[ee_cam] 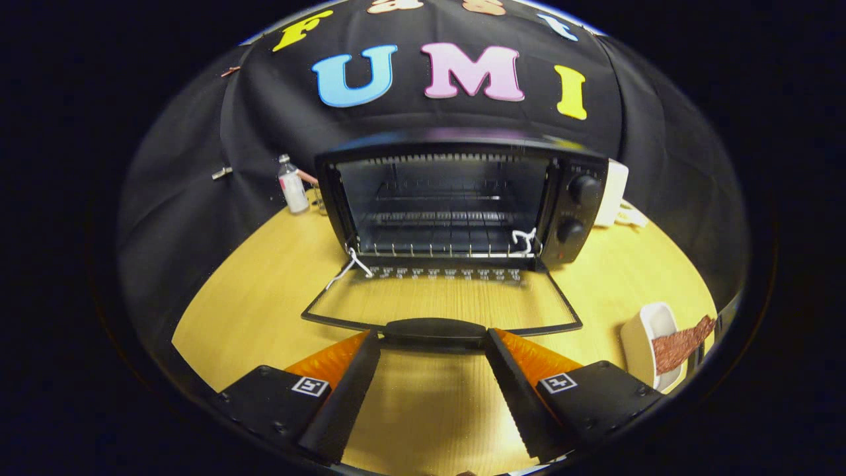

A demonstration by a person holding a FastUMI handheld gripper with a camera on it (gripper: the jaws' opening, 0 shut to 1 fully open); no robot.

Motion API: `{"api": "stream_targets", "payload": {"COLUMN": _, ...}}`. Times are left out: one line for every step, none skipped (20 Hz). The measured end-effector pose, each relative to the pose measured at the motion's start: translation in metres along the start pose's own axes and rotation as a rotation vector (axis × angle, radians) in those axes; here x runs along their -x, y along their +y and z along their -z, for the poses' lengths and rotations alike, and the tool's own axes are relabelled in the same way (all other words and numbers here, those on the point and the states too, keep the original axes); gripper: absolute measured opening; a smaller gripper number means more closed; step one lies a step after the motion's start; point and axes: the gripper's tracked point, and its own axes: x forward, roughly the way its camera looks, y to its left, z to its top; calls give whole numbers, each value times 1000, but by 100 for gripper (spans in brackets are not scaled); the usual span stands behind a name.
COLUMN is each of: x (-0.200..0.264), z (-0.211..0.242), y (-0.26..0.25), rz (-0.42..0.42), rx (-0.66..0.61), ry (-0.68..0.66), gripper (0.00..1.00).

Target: Open the toaster oven, put the food inside, and close the toaster oven door.

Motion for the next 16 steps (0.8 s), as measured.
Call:
{"api": "stream_targets", "payload": {"x": -1, "z": 3, "y": -1, "rz": 3, "rx": 6, "ry": -4, "gripper": 100}}
{"api": "stream_targets", "payload": {"x": -1, "z": 5, "y": -3, "rz": 6, "rx": 15, "ry": 0, "gripper": 99}}
{"api": "stream_targets", "payload": {"x": -1, "z": 6, "y": -3, "rz": -1, "rx": 10, "ry": 6, "gripper": 99}}
{"api": "stream_targets", "payload": {"x": 5, "z": 5, "y": -3, "rz": -8, "rx": 4, "ry": 7, "gripper": 98}}
{"api": "stream_targets", "payload": {"x": 11, "z": 2, "y": -3, "rz": -12, "rx": 4, "ry": -2, "gripper": 98}}
{"api": "stream_targets", "payload": {"x": 20, "z": -3, "y": -3, "rz": -16, "rx": 14, "ry": -17, "gripper": 98}}
{"api": "stream_targets", "payload": {"x": 29, "z": -7, "y": -6, "rz": -19, "rx": 31, "ry": -29, "gripper": 98}}
{"api": "stream_targets", "payload": {"x": 40, "z": -13, "y": -9, "rz": -29, "rx": 48, "ry": -36, "gripper": 98}}
{"api": "stream_targets", "payload": {"x": 49, "z": -17, "y": -12, "rz": -38, "rx": 59, "ry": -44, "gripper": 98}}
{"api": "stream_targets", "payload": {"x": 60, "z": -24, "y": -18, "rz": -42, "rx": 73, "ry": -58, "gripper": 98}}
{"api": "stream_targets", "payload": {"x": 73, "z": -35, "y": -24, "rz": -42, "rx": 90, "ry": -78, "gripper": 98}}
{"api": "stream_targets", "payload": {"x": 83, "z": -45, "y": -32, "rz": -37, "rx": 106, "ry": -99, "gripper": 98}}
{"api": "stream_targets", "payload": {"x": 94, "z": -56, "y": -41, "rz": -30, "rx": 121, "ry": -126, "gripper": 98}}
{"api": "stream_targets", "payload": {"x": 102, "z": -69, "y": -51, "rz": -21, "rx": 127, "ry": -149, "gripper": 98}}
{"api": "stream_targets", "payload": {"x": 109, "z": -78, "y": -64, "rz": -9, "rx": 124, "ry": -166, "gripper": 98}}
{"api": "stream_targets", "payload": {"x": 116, "z": -90, "y": -76, "rz": 0, "rx": 112, "ry": -183, "gripper": 99}}
